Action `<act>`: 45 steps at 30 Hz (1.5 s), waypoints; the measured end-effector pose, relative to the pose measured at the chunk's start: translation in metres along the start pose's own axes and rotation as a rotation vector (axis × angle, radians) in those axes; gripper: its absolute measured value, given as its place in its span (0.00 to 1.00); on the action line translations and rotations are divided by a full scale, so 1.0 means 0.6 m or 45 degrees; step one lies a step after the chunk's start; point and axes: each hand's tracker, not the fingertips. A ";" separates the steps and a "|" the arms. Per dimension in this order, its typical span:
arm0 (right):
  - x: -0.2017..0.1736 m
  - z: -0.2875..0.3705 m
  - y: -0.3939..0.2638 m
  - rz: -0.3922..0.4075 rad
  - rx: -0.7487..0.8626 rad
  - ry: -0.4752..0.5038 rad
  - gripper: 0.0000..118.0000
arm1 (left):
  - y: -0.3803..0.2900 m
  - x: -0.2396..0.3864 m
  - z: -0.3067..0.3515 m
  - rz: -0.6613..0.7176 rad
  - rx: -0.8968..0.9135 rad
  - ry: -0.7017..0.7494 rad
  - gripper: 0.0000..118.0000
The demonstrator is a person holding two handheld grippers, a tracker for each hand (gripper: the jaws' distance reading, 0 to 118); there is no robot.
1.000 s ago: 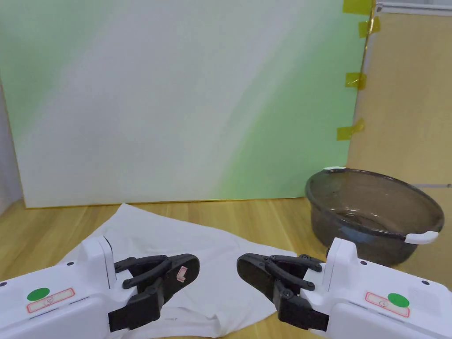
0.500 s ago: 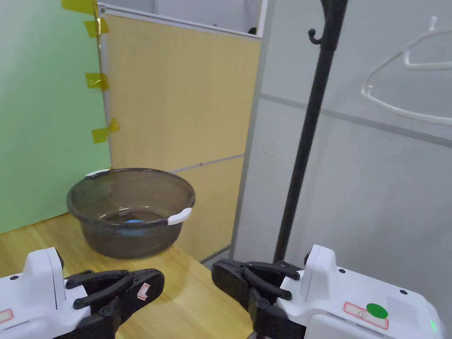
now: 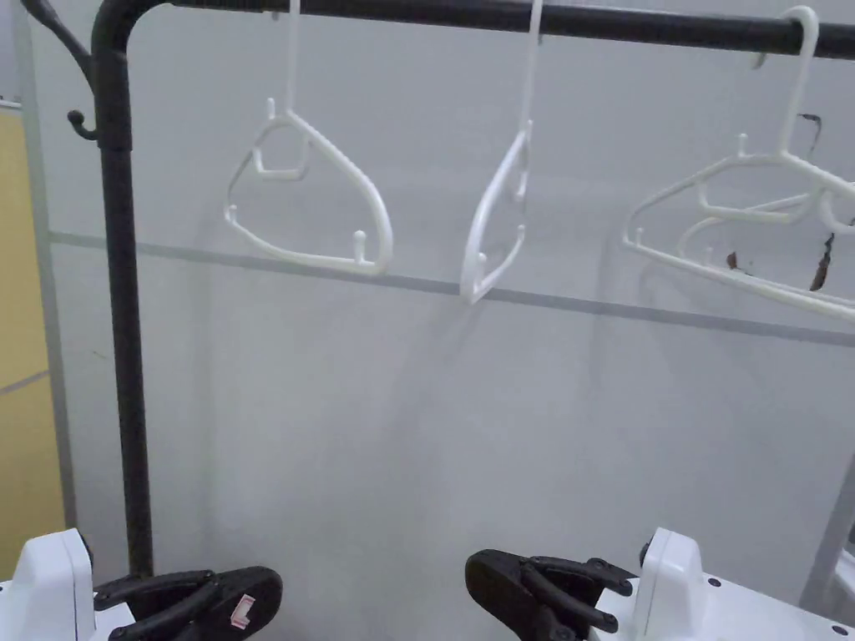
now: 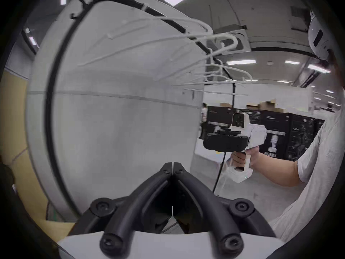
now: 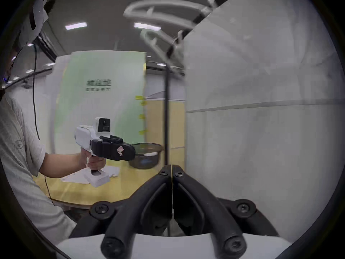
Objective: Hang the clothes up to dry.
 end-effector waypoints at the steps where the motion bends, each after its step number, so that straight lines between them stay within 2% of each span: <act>1: 0.004 0.021 0.005 -0.008 0.000 -0.041 0.00 | 0.001 0.005 -0.014 -0.003 0.001 -0.006 0.01; 4: 0.010 0.062 0.022 0.006 -0.010 -0.157 0.00 | 0.005 0.019 -0.040 -0.001 0.009 -0.031 0.01; 8: -0.014 0.070 0.073 0.033 -0.028 -0.219 0.00 | 0.018 0.034 -0.046 0.002 0.062 -0.010 0.01; 11: -0.050 0.069 0.139 0.151 -0.021 -0.286 0.00 | 0.052 0.042 -0.031 -0.018 0.221 0.016 0.01; 15: -0.101 0.077 0.243 0.118 0.094 -0.327 0.00 | 0.101 0.030 -0.003 0.054 0.424 0.037 0.01; 19: -0.146 0.071 0.345 0.206 0.166 -0.381 0.00 | 0.129 0.032 0.006 0.007 0.482 0.082 0.01; 22: -0.161 0.053 0.414 0.199 0.186 -0.410 0.00 | 0.143 0.043 0.010 0.002 0.545 0.061 0.01; 24: -0.160 0.035 0.459 0.184 0.195 -0.512 0.02 | 0.151 0.050 0.012 0.002 0.588 0.082 0.01; 25: -0.157 0.023 0.477 0.164 0.178 -0.550 0.11 | 0.155 0.048 0.015 0.007 0.593 0.065 0.01; 27: -0.143 -0.004 0.514 0.090 0.081 -0.575 0.82 | 0.161 0.049 0.019 0.007 0.607 0.063 0.01; 28: -0.136 -0.020 0.528 0.075 -0.007 -0.605 1.00 | 0.162 0.052 0.017 0.003 0.605 0.063 0.01; 29: -0.126 -0.050 0.537 0.038 -0.118 -0.577 1.00 | 0.163 0.053 0.020 -0.001 0.609 0.062 0.01; 30: -0.115 -0.057 0.541 0.009 -0.122 -0.526 0.99 | 0.164 0.053 0.022 -0.006 0.609 0.052 0.01; 33: -0.093 -0.103 0.558 -0.097 -0.240 -0.570 1.00 | 0.166 0.060 0.026 -0.034 0.611 0.058 0.01; 34: -0.088 -0.112 0.561 -0.124 -0.224 -0.602 1.00 | 0.166 0.061 0.027 -0.036 0.609 0.056 0.01; 35: -0.085 -0.124 0.565 -0.131 -0.244 -0.657 1.00 | 0.165 0.061 0.027 -0.038 0.611 0.063 0.01; 37: -0.081 -0.149 0.572 -0.110 -0.317 -0.690 1.00 | 0.164 0.060 0.027 -0.033 0.604 0.058 0.01; 39: -0.076 -0.168 0.570 -0.141 -0.357 -0.743 1.00 | 0.163 0.062 0.027 -0.040 0.605 0.059 0.01; 45: -0.063 -0.199 0.554 -0.103 -0.428 -0.784 1.00 | 0.158 0.064 0.030 -0.050 0.593 0.067 0.01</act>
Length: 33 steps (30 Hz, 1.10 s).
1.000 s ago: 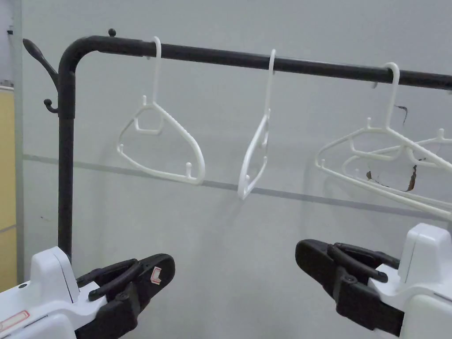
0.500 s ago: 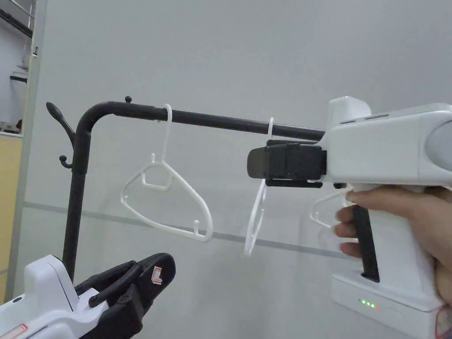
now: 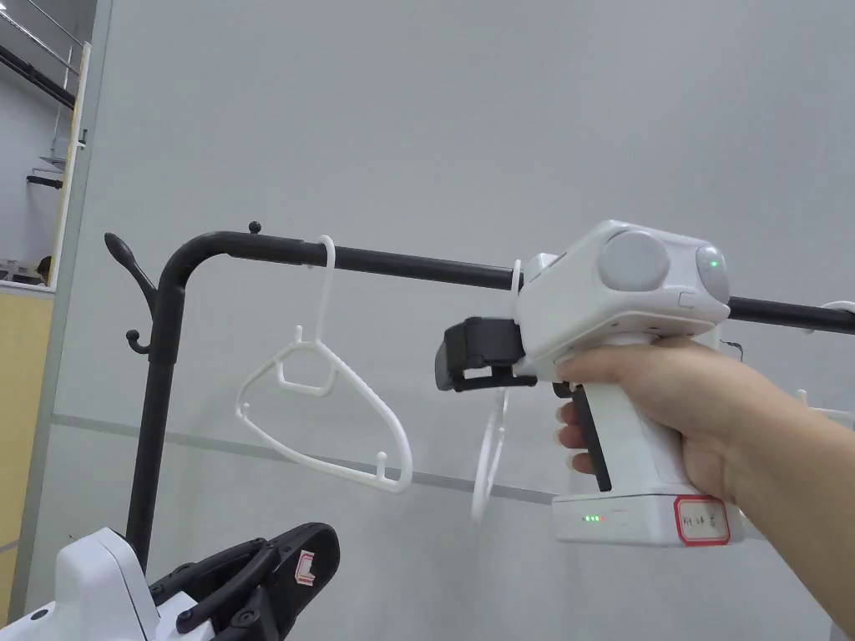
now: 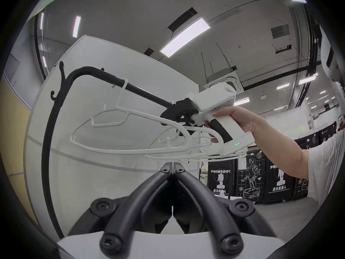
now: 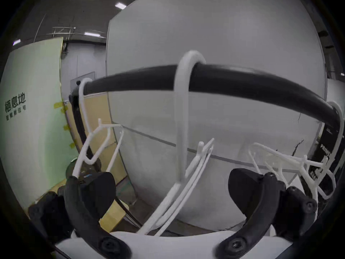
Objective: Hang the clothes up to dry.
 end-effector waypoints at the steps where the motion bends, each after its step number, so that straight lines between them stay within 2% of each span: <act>1: 0.001 -0.003 -0.003 0.009 -0.009 -0.012 0.98 | 0.000 0.000 0.001 -0.002 -0.004 -0.002 0.01; 3: 0.006 -0.003 -0.007 0.018 -0.017 -0.027 0.86 | 0.002 0.001 0.002 -0.001 -0.006 0.005 0.01; 6: 0.024 -0.008 -0.006 0.023 -0.025 -0.052 0.51 | 0.001 0.000 0.002 0.008 -0.004 0.006 0.01; 8: 0.037 -0.010 -0.010 0.020 -0.031 -0.049 0.34 | 0.000 -0.001 0.002 0.004 -0.009 0.006 0.01; 11: 0.043 -0.008 -0.017 0.044 -0.026 -0.054 0.19 | -0.003 0.002 0.004 -0.005 -0.022 0.000 0.01; 15: 0.049 -0.008 -0.016 0.106 -0.024 -0.043 0.15 | -0.009 0.002 0.005 -0.009 -0.035 -0.004 0.01; 17: 0.052 -0.008 -0.017 0.137 -0.020 -0.032 0.08 | -0.011 0.001 0.005 -0.007 -0.042 -0.004 0.01; 19: 0.053 -0.007 -0.016 0.147 -0.017 -0.006 0.07 | -0.011 0.002 0.006 -0.007 -0.046 -0.004 0.01; 22: 0.046 -0.001 -0.029 0.203 0.007 -0.046 0.05 | -0.010 0.002 0.007 -0.007 -0.051 -0.004 0.01; 27: 0.049 -0.001 -0.036 0.203 0.030 -0.017 0.05 | -0.007 0.002 0.010 -0.010 -0.049 -0.001 0.01; 28: 0.049 -0.002 -0.033 0.237 0.032 -0.021 0.05 | -0.007 0.001 0.010 -0.009 -0.050 0.000 0.01; 32: 0.050 0.011 -0.021 0.224 0.083 -0.011 0.05 | -0.009 -0.001 0.011 -0.007 -0.053 0.001 0.01; 33: 0.050 0.017 -0.017 0.195 0.120 -0.002 0.05 | -0.009 -0.001 0.011 -0.004 -0.055 0.001 0.01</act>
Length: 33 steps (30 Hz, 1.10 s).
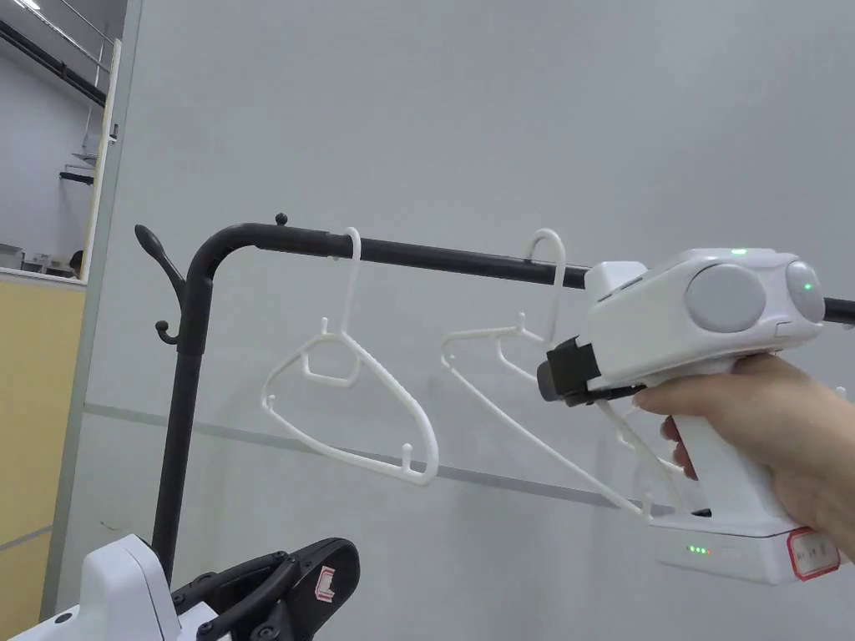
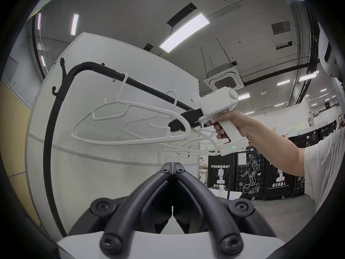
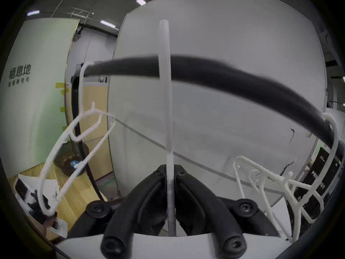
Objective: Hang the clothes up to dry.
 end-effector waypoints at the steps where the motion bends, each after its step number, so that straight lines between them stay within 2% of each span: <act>1: 0.000 0.006 0.006 0.009 0.001 0.004 0.05 | 0.000 0.000 0.000 0.002 -0.001 0.000 0.01; 8: -0.003 0.036 0.015 0.008 0.042 0.030 0.05 | 0.002 0.001 0.000 -0.003 0.004 0.002 0.01; 17: -0.004 0.073 -0.054 0.023 0.100 0.085 0.05 | -0.007 0.004 0.004 -0.013 -0.029 0.007 0.01; 24: 0.001 0.083 -0.178 0.025 0.121 0.102 0.05 | -0.018 -0.002 -0.003 -0.011 -0.078 0.010 0.01; 33: 0.006 0.007 -0.372 -0.057 0.029 0.154 0.05 | -0.068 -0.016 -0.041 0.023 -0.214 0.024 0.01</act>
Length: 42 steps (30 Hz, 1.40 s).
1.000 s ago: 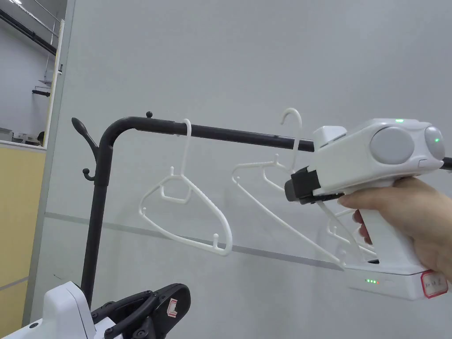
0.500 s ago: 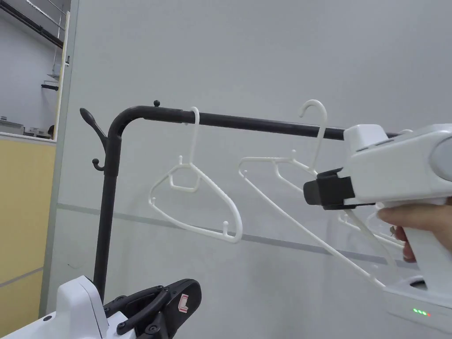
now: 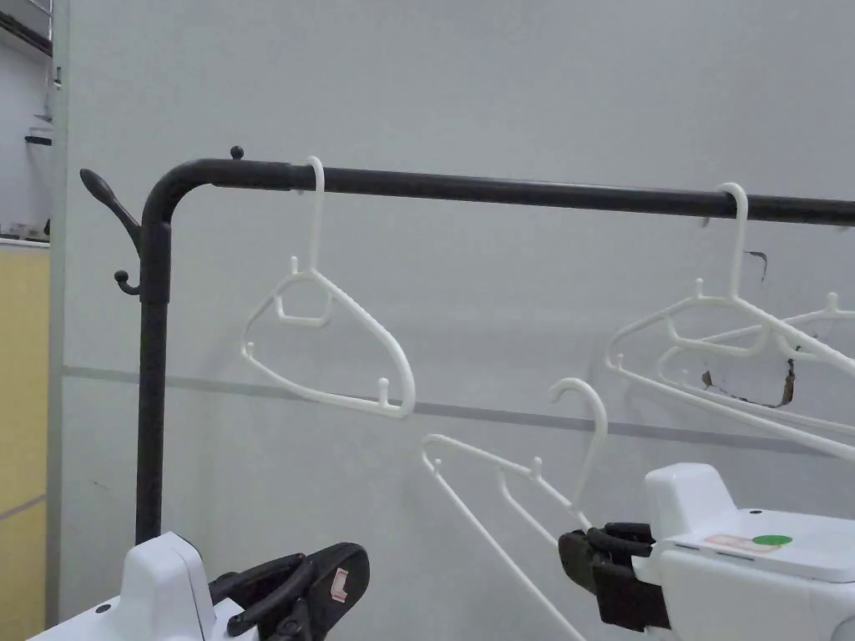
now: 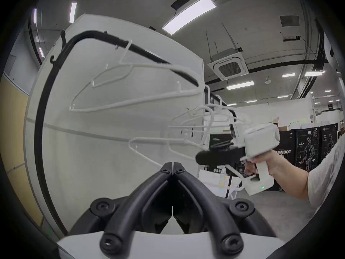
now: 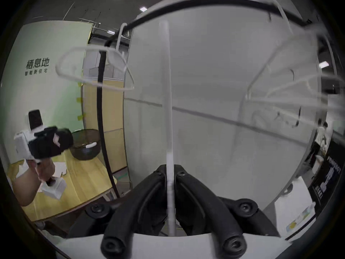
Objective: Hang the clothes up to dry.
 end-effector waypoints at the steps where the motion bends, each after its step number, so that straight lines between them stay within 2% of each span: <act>1: 0.005 -0.007 -0.015 -0.040 -0.016 0.007 0.05 | -0.005 -0.001 -0.004 0.000 -0.020 -0.001 0.01; 8: 0.018 -0.016 -0.068 -0.078 0.011 0.121 0.05 | -0.037 0.002 -0.035 -0.024 -0.146 -0.055 0.01; 12: 0.021 -0.009 -0.084 -0.107 0.080 0.370 0.05 | -0.051 -0.002 -0.049 -0.031 -0.222 -0.152 0.01; 17: 0.009 -0.007 -0.114 -0.068 0.103 0.615 0.05 | -0.070 -0.006 -0.043 0.078 -0.316 -0.395 0.01; 21: -0.005 -0.018 -0.132 -0.016 0.088 0.644 0.05 | -0.085 -0.008 -0.027 0.095 -0.318 -0.391 0.01; 22: -0.009 -0.025 -0.135 -0.003 0.068 0.711 0.05 | -0.089 -0.010 -0.022 0.113 -0.320 -0.384 0.01; 23: -0.013 -0.031 -0.137 -0.011 0.076 0.684 0.05 | -0.091 -0.012 -0.018 0.123 -0.319 -0.365 0.01; 24: -0.017 -0.040 -0.136 -0.010 0.067 0.718 0.05 | -0.093 -0.014 -0.012 0.123 -0.327 -0.354 0.01; 28: -0.050 -0.080 -0.127 0.012 0.103 0.821 0.05 | -0.089 -0.023 0.040 0.117 -0.331 -0.260 0.01; 33: -0.141 -0.147 -0.094 0.079 0.156 1.069 0.05 | -0.065 -0.026 0.169 0.074 -0.291 0.018 0.01; 36: -0.221 -0.188 -0.074 0.147 0.168 1.259 0.05 | -0.047 -0.016 0.264 0.062 -0.267 0.218 0.01; 42: -0.410 -0.247 -0.039 0.210 0.174 1.649 0.05 | -0.018 0.065 0.460 -0.009 -0.247 0.757 0.01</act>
